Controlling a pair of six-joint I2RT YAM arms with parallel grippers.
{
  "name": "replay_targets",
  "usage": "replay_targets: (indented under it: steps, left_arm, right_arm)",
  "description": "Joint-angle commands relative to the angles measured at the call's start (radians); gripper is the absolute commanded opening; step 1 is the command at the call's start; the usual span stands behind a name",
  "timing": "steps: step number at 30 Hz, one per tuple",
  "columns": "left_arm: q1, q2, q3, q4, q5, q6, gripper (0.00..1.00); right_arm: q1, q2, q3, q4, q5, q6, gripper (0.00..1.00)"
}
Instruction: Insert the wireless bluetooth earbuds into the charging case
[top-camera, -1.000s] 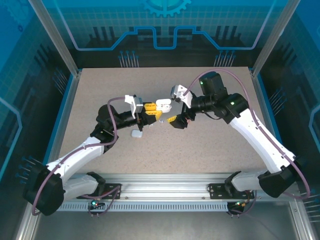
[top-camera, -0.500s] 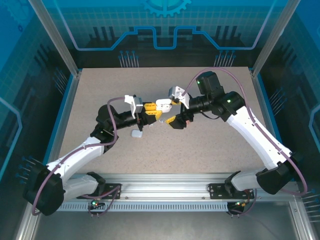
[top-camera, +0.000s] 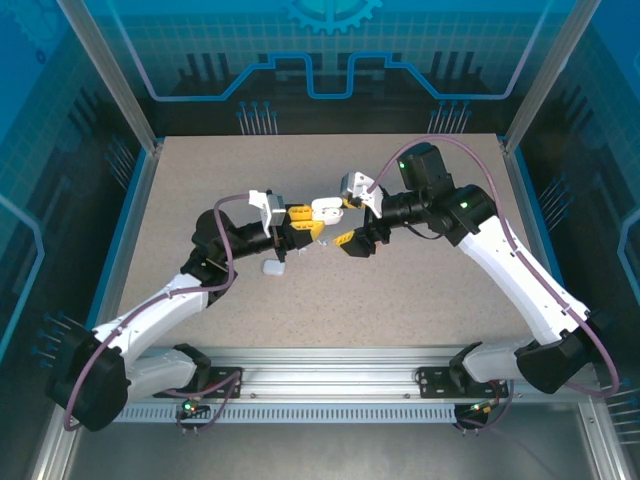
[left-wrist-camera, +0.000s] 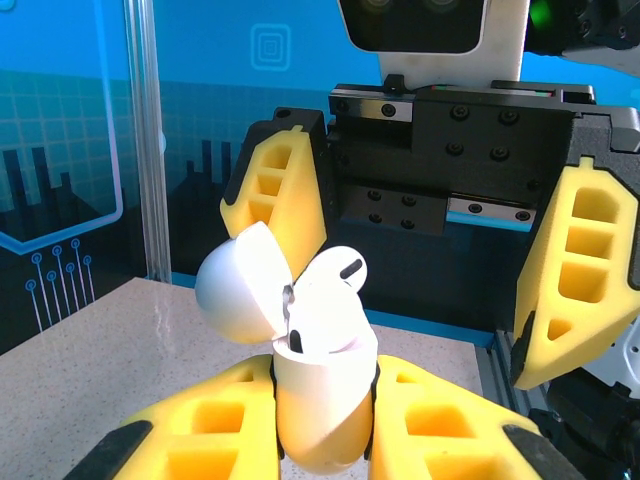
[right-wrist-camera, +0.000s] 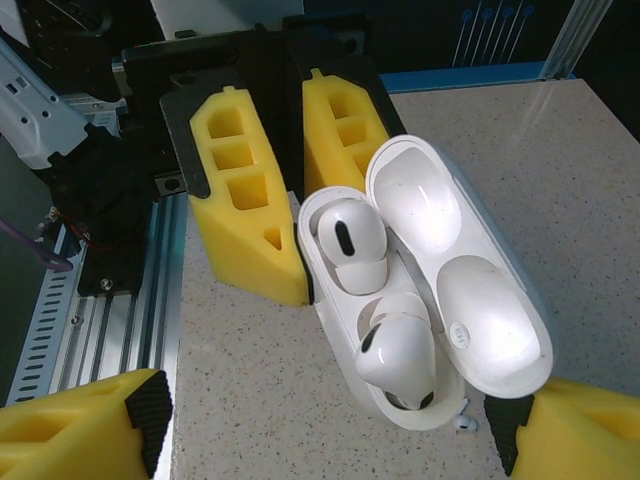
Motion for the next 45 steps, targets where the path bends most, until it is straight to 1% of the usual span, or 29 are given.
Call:
replay_targets:
  steps: [1, 9, 11, 14, 18, 20, 25, 32, 38, 45]
  left_arm:
    - [-0.005, -0.001, -0.001, 0.009, 0.013, 0.021, 0.02]
    - [-0.005, -0.001, -0.001, 0.009, 0.015, 0.019, 0.02]
    - [-0.006, -0.002, -0.001, 0.01, 0.015, 0.02, 0.02]
    - [-0.006, -0.008, -0.005, 0.01, 0.014, 0.025, 0.02]
    - [-0.007, -0.009, -0.009, 0.01, 0.015, 0.033, 0.02]
    - [-0.006, -0.007, -0.009, 0.011, 0.016, 0.034, 0.02]
    - [-0.005, -0.004, -0.011, 0.016, 0.021, 0.033, 0.02]
    - [-0.006, -0.009, -0.013, 0.016, 0.024, 0.033, 0.02]
    - [-0.005, -0.013, -0.013, 0.015, 0.024, 0.032, 0.02]
    - [-0.006, -0.019, -0.016, 0.008, 0.024, 0.039, 0.02]
  right_arm:
    - [0.0, -0.027, 0.02, 0.003, -0.006, -0.012, 0.85]
    - [0.001, -0.024, 0.019, 0.023, -0.007, -0.009, 0.86]
    - [0.001, -0.018, 0.026, 0.005, 0.024, -0.015, 0.86]
    - [-0.001, -0.029, 0.024, -0.025, 0.104, -0.028, 0.87]
    - [-0.018, -0.08, -0.004, -0.019, 0.142, -0.021, 0.97]
    - [-0.021, -0.102, -0.01, -0.011, 0.155, -0.015, 1.0]
    - [-0.033, -0.127, -0.013, 0.027, 0.168, 0.025, 1.0]
    - [-0.035, -0.079, 0.026, 0.064, 0.179, 0.099, 0.99]
    - [-0.035, -0.04, 0.062, 0.068, 0.182, 0.114, 0.99]
    - [-0.036, -0.03, 0.069, 0.089, 0.191, 0.131, 0.99]
